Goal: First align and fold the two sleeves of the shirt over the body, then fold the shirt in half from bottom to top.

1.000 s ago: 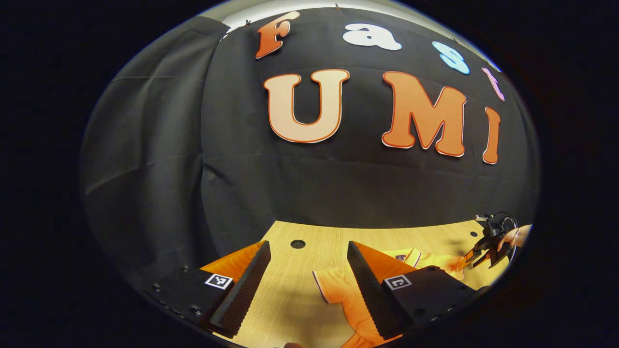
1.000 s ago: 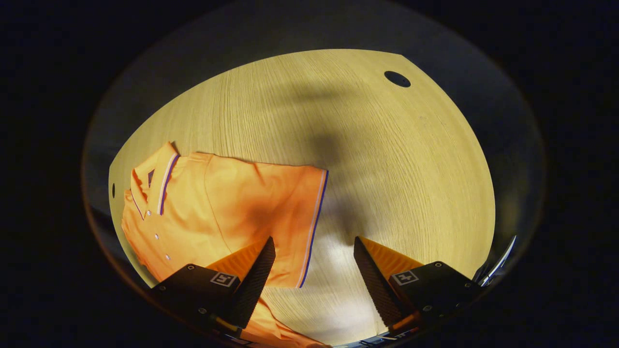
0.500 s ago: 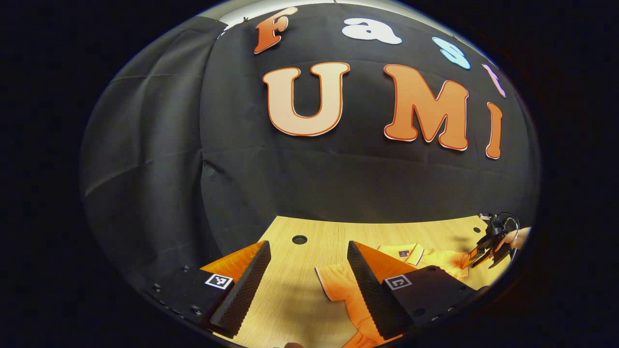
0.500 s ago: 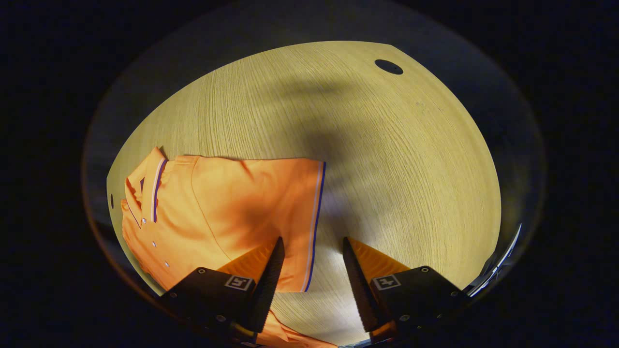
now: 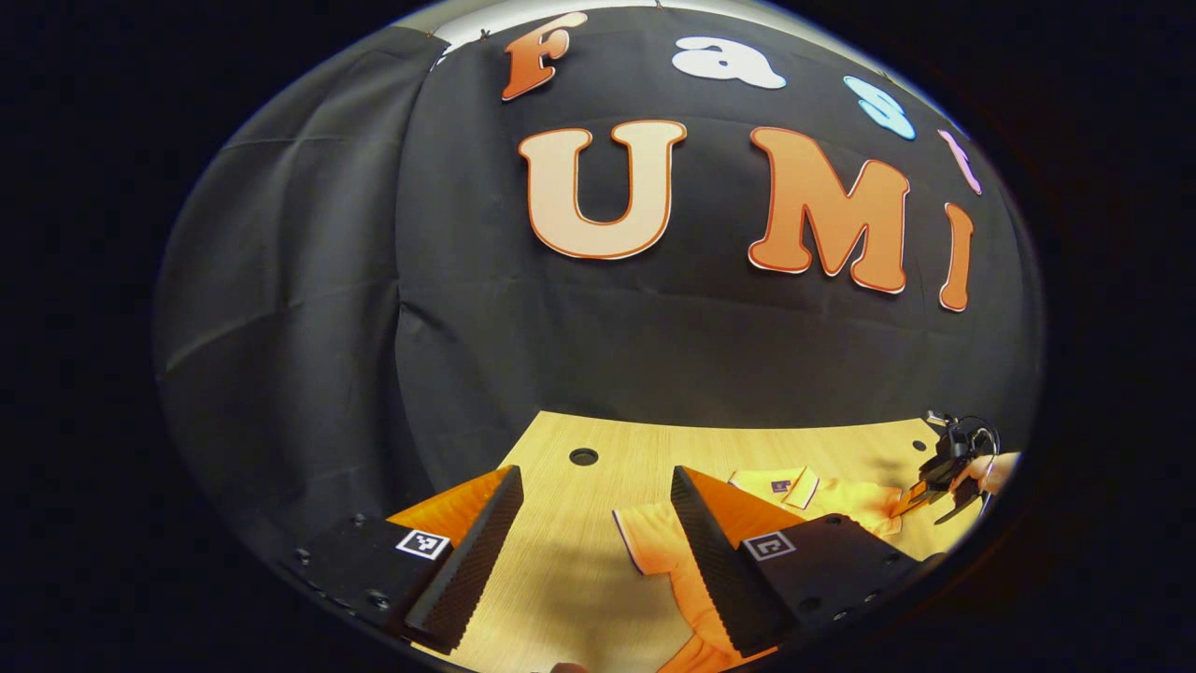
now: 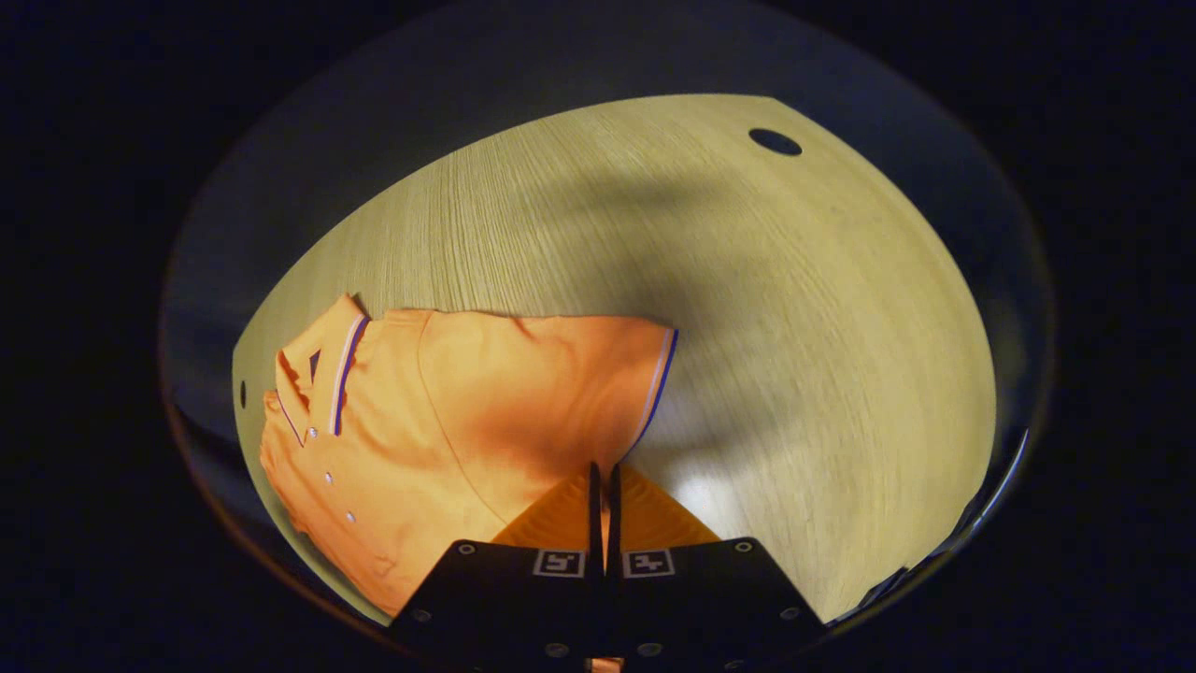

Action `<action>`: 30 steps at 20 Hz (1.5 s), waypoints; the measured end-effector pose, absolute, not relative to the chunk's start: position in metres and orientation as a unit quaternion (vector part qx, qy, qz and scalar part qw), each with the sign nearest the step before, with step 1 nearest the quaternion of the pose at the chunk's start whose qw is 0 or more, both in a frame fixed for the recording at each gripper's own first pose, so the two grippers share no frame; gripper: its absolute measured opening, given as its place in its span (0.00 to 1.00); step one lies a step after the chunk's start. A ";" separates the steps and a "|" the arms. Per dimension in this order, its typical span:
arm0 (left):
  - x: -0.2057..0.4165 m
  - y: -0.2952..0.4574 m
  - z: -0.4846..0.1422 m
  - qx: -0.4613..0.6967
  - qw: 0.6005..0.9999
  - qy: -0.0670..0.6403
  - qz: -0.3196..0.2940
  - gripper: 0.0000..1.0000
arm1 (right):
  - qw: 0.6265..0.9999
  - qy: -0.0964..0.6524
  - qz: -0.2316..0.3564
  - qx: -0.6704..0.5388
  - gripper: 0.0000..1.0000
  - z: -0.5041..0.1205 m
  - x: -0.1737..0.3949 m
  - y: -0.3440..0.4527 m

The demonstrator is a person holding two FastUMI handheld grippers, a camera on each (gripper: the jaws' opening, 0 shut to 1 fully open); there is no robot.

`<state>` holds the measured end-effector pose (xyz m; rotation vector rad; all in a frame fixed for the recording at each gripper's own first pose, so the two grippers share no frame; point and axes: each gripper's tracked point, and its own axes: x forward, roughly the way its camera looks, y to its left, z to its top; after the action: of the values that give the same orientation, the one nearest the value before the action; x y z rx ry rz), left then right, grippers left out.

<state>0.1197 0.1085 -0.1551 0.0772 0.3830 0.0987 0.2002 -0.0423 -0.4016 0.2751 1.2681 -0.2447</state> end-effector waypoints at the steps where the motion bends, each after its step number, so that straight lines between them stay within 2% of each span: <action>1: 0.115 0.113 -0.154 0.039 0.980 0.190 0.051 0.98 | 0.790 0.589 -0.113 0.127 0.00 -0.397 0.197 -0.042; 7: 0.106 0.131 -0.143 0.034 0.982 0.178 0.059 0.98 | 0.811 0.562 -0.110 0.124 0.00 -0.360 0.202 -0.036; 15: 0.097 0.150 -0.143 0.009 0.984 0.172 0.049 0.98 | 0.862 0.504 -0.046 0.042 0.00 -0.281 0.212 0.024; 18: 0.094 0.161 -0.141 -0.001 0.985 0.168 0.046 0.98 | 0.870 0.493 -0.013 0.003 0.00 -0.261 0.212 0.060; 23: 0.085 0.193 -0.143 -0.009 0.984 0.167 0.053 0.98 | 0.870 0.489 0.030 -0.052 0.00 -0.255 0.212 0.121; 30: 0.071 0.240 -0.149 -0.011 0.981 0.178 0.078 0.98 | 0.858 0.507 0.070 -0.047 0.02 -0.279 0.206 0.181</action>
<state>0.0708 0.2403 -0.1487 -0.0220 0.3589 0.1564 0.2064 0.1809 -0.2787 -0.0995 1.0656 0.1477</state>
